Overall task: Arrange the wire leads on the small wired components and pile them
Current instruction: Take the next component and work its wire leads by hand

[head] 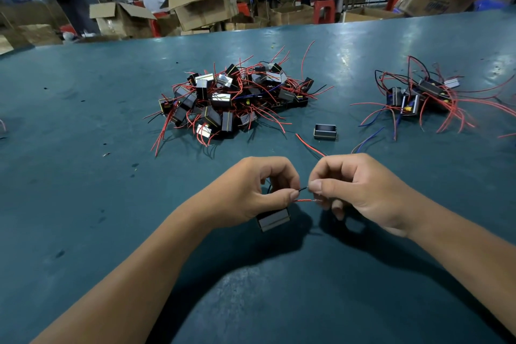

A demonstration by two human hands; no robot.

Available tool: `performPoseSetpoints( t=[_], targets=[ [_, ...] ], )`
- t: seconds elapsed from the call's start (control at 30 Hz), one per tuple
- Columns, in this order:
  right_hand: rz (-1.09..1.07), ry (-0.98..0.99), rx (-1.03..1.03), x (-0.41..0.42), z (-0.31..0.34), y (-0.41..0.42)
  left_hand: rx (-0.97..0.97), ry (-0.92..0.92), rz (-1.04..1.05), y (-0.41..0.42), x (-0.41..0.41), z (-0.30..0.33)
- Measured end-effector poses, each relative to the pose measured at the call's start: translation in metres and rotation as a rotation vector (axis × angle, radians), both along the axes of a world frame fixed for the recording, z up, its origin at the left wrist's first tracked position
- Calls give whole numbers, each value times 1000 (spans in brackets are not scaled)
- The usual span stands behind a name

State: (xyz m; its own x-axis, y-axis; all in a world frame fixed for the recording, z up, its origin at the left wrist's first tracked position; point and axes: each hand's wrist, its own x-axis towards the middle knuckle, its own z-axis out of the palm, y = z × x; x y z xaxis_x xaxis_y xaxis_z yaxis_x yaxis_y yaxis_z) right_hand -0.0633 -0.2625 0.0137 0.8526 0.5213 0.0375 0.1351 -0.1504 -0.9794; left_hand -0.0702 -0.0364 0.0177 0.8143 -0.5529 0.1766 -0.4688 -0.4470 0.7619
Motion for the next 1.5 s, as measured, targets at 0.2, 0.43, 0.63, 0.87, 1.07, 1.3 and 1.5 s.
performPoseSetpoints(
  t=[0.2, 0.43, 0.63, 0.87, 1.07, 1.3, 1.5],
  targets=[
    [-14, 103, 19, 4, -1, -4, -6, 10, 12, -1, 1, -3],
    [51, -1092, -400, 4, 8, -13, -28, 27, 2, -2, 3, -7],
    [78, -1241, -492, 3, 12, -17, -49, 54, -5, -2, 4, -12],
    [94, -1226, -523, 4, 11, -15, -41, 57, 9, -1, 5, -12],
    [56, -1191, -513, 3, 8, -10, -69, 34, 6, -5, 3, -12],
    [21, -1205, -516, 1, 8, -8, -94, 11, 19, -13, 0, -8],
    [19, -1184, -497, 3, 9, -11, -121, 68, 41, -8, 2, -7]
  ],
)
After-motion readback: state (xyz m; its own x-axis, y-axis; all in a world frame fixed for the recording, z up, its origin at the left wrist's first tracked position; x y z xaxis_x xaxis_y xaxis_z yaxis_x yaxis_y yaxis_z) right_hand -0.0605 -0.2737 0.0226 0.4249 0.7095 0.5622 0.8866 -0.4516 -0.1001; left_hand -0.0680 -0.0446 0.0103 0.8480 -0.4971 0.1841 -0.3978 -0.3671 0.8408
